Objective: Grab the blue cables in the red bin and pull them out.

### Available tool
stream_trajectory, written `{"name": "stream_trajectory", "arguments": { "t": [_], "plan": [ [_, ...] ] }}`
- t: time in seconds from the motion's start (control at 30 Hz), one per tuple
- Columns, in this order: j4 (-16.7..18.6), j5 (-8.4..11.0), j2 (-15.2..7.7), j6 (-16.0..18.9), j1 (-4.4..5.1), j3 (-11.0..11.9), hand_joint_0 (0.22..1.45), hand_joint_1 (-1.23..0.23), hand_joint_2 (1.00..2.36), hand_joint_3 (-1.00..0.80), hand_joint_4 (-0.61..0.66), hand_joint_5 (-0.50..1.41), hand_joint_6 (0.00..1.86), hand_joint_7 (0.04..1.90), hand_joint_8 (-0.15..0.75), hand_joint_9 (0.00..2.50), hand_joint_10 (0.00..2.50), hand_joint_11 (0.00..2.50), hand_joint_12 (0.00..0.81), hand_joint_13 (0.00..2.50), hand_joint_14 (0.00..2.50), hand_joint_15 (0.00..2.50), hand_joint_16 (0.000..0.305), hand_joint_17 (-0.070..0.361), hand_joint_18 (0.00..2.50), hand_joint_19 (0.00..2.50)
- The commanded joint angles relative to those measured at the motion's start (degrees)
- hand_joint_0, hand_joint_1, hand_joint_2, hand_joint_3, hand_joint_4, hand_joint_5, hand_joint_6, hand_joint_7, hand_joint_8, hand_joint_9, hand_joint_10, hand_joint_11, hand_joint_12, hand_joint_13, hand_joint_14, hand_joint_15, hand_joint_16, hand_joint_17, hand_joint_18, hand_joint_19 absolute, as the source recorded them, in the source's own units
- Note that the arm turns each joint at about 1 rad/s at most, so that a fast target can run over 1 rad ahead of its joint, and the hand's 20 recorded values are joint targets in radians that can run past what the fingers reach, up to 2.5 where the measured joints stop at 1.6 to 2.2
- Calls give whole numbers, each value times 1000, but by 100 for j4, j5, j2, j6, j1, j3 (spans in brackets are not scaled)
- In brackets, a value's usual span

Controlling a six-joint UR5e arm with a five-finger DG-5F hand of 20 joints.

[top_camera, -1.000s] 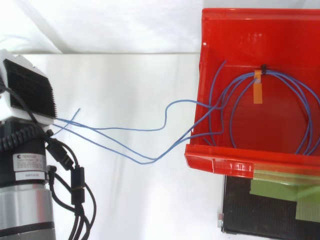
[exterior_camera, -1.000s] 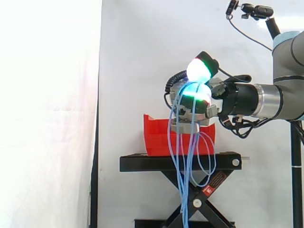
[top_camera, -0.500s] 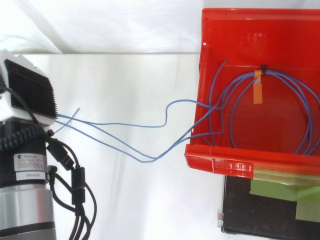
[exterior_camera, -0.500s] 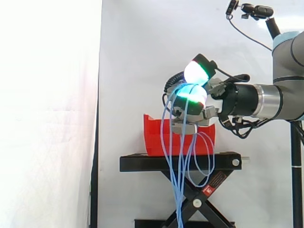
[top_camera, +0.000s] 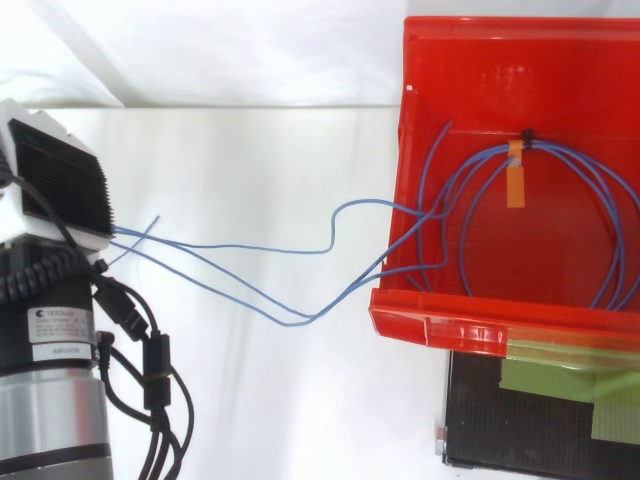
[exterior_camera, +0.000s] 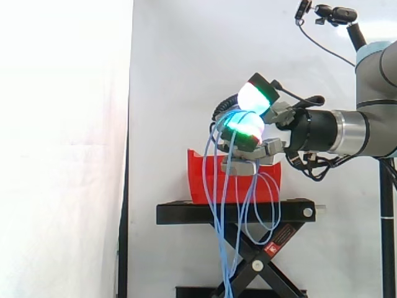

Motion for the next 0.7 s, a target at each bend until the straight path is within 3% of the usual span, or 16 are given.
{"name": "stream_trajectory", "arguments": {
  "t": [0.0, 0.37, 0.67],
  "plan": [
    [-4, -39, 5, -2, 0, 1, 959, -1035, 1010, -741, 283, 697, 532, 557, 255, 1163, 31, 1053, 317, 1458, 477, 1462, 42, 94, 952, 1232],
    [5, -48, -3, -11, 0, 1, 982, -1066, 1011, -699, 300, 554, 738, 436, 244, 1026, 30, 1100, 321, 1411, 565, 1397, 42, 95, 919, 1231],
    [-4, -48, 5, -11, 0, 1, 1002, -1084, 1016, -537, 294, 473, 843, 381, 244, 946, 29, 1098, 318, 1376, 615, 1346, 43, 97, 903, 1229]
  ]
}}
